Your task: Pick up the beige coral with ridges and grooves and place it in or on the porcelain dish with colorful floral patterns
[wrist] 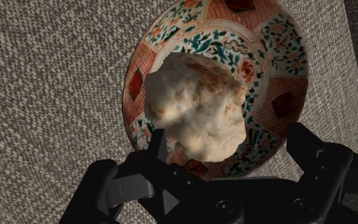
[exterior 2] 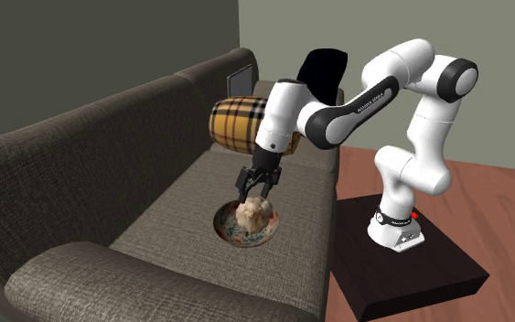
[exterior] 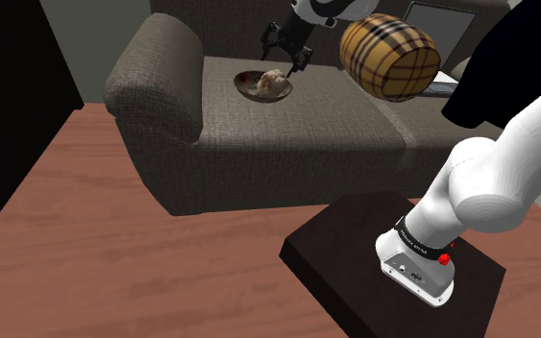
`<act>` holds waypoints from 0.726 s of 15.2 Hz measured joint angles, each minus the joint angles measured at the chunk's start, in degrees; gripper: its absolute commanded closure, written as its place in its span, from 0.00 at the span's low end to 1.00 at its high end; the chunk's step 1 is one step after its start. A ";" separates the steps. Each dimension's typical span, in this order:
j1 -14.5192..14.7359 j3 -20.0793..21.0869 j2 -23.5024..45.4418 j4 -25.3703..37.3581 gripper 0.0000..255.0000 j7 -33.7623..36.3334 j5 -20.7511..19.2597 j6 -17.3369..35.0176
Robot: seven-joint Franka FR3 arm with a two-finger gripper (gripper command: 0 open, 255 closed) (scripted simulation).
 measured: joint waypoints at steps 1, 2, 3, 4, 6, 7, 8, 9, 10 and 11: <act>-0.06 -0.07 0.00 -0.17 1.00 -0.04 -0.03 0.03; -0.07 -0.06 -0.10 -0.29 1.00 0.08 -0.13 -0.01; -0.08 -0.04 -0.18 -0.47 1.00 0.17 -0.19 0.19; -0.09 -0.05 -0.19 -0.47 1.00 0.17 -0.20 0.09; -0.02 -0.32 0.19 -0.03 1.00 -0.18 0.19 0.81; 0.05 -0.20 0.04 -0.03 1.00 0.11 -0.03 0.26; 0.10 -0.20 0.18 0.35 1.00 0.11 -0.04 -0.30; 0.15 -0.17 0.20 0.82 1.00 0.21 -0.10 -0.91; 0.19 -0.14 0.07 1.40 1.00 0.29 -0.18 -1.65; 0.19 -0.10 -0.33 1.76 1.00 0.49 -0.36 -2.32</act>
